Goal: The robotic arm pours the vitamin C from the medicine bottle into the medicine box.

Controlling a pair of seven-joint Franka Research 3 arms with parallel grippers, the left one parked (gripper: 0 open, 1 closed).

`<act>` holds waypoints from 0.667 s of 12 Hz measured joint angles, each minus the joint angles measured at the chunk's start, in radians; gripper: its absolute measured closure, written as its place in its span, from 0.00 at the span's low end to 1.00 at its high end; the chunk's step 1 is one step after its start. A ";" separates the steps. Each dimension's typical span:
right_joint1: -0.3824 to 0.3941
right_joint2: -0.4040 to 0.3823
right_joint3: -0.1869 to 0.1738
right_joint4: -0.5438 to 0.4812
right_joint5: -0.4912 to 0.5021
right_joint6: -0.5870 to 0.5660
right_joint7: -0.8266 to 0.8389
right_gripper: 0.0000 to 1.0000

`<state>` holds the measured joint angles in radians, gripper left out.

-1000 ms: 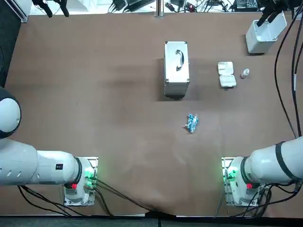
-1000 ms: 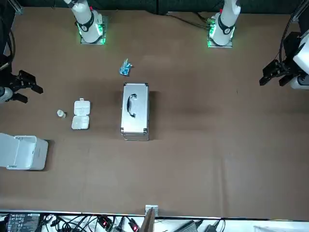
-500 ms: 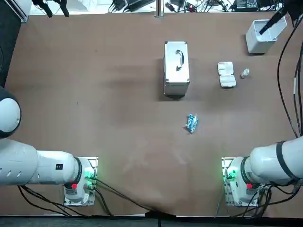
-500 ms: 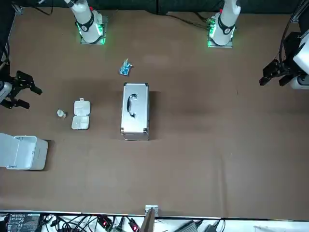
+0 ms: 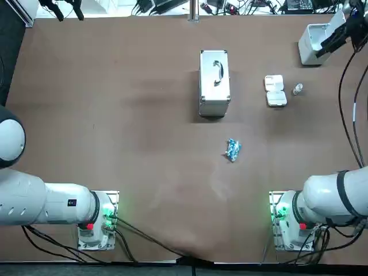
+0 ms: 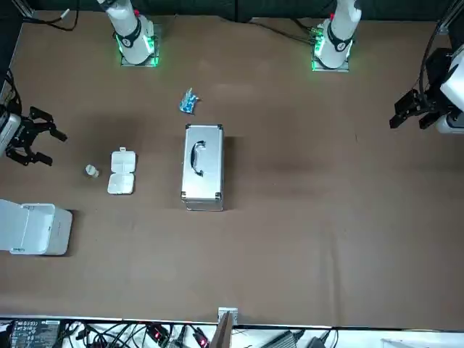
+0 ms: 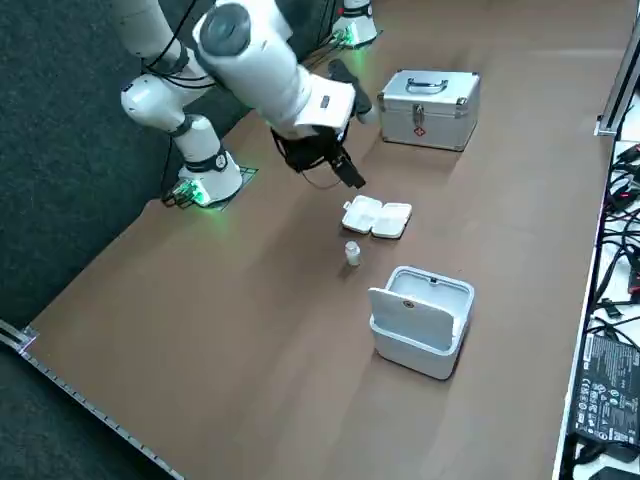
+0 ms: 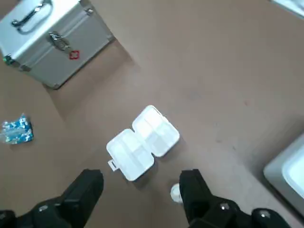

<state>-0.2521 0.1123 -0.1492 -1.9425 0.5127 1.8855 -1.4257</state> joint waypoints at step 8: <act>-0.136 0.076 -0.001 -0.116 0.304 0.007 -0.567 0.00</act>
<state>-0.3885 0.1883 -0.1505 -2.0582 0.8168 1.8925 -1.9928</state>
